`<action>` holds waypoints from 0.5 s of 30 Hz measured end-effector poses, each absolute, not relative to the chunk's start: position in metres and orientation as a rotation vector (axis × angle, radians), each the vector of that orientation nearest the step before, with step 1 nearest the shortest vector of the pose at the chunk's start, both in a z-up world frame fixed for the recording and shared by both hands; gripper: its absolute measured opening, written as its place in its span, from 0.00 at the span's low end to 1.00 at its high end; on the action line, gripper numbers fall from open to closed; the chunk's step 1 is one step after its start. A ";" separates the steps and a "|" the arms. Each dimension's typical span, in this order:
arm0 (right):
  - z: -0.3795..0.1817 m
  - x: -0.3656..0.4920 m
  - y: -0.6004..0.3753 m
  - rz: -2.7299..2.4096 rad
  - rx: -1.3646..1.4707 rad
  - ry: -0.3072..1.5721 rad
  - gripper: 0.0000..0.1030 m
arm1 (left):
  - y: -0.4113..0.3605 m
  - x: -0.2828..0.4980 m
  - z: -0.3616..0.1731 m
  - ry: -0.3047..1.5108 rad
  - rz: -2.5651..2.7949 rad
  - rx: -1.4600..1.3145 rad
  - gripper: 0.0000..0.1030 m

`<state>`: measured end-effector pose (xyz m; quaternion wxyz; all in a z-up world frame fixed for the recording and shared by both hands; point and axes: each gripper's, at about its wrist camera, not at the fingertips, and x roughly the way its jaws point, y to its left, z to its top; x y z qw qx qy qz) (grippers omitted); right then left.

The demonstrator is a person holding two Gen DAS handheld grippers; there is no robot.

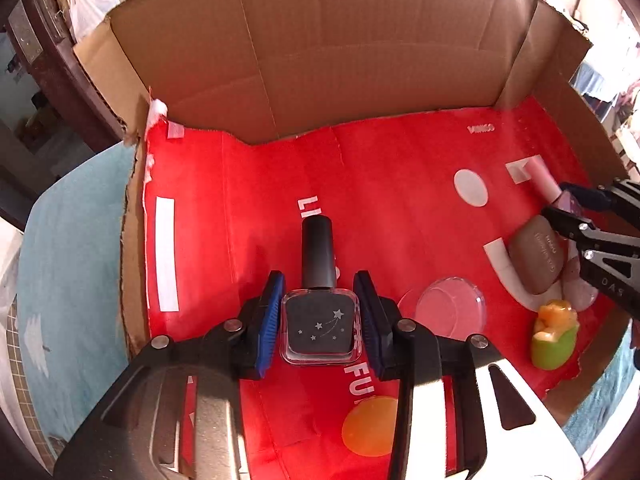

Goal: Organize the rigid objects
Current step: 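Lower both nail polish bottles onto the box floor and open both tools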

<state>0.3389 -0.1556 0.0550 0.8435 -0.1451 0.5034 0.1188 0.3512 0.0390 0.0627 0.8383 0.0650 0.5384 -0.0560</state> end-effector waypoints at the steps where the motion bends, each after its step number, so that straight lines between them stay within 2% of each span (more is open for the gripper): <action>1: 0.054 0.340 -0.156 0.248 -0.308 1.067 0.37 | 0.039 0.352 0.060 1.143 -0.118 0.140 0.32; 15: 0.053 0.356 -0.155 0.259 -0.289 1.103 0.37 | 0.037 0.359 0.054 1.163 -0.120 0.145 0.33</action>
